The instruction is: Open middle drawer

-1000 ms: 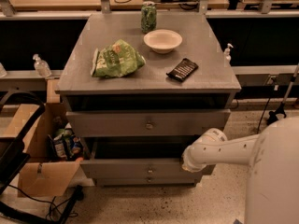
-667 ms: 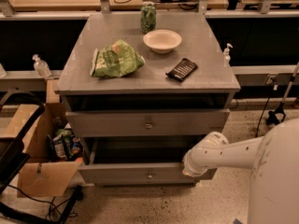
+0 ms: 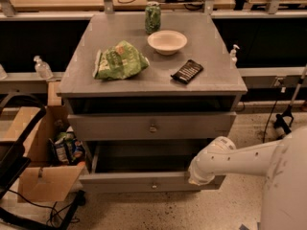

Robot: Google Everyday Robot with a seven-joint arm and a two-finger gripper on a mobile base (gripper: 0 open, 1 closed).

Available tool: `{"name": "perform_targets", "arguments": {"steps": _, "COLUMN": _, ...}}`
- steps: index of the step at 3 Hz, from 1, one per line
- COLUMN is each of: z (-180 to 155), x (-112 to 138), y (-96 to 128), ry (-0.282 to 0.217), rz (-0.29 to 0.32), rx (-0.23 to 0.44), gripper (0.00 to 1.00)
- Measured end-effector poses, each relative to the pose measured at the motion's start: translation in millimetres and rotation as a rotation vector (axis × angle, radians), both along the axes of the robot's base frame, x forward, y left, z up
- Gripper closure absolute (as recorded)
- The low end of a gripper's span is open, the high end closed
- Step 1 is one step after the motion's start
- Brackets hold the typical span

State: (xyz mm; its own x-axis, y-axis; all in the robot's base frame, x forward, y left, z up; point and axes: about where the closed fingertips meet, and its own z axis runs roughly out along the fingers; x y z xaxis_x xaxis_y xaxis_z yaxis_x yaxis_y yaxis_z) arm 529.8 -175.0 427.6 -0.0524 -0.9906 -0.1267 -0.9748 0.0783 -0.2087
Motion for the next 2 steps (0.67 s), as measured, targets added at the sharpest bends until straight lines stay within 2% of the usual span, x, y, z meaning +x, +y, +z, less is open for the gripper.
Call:
{"name": "perform_targets", "arguments": {"steps": 1, "z": 0, "x": 0, "y": 0, "ry": 0.0, "rz": 0.0, "rx": 0.0, "gripper": 1.0}}
{"name": "perform_targets", "arguments": {"steps": 2, "z": 6, "x": -28, "y": 3, "ry": 0.031, "rz": 0.017, "rx": 0.0, "gripper": 1.0}}
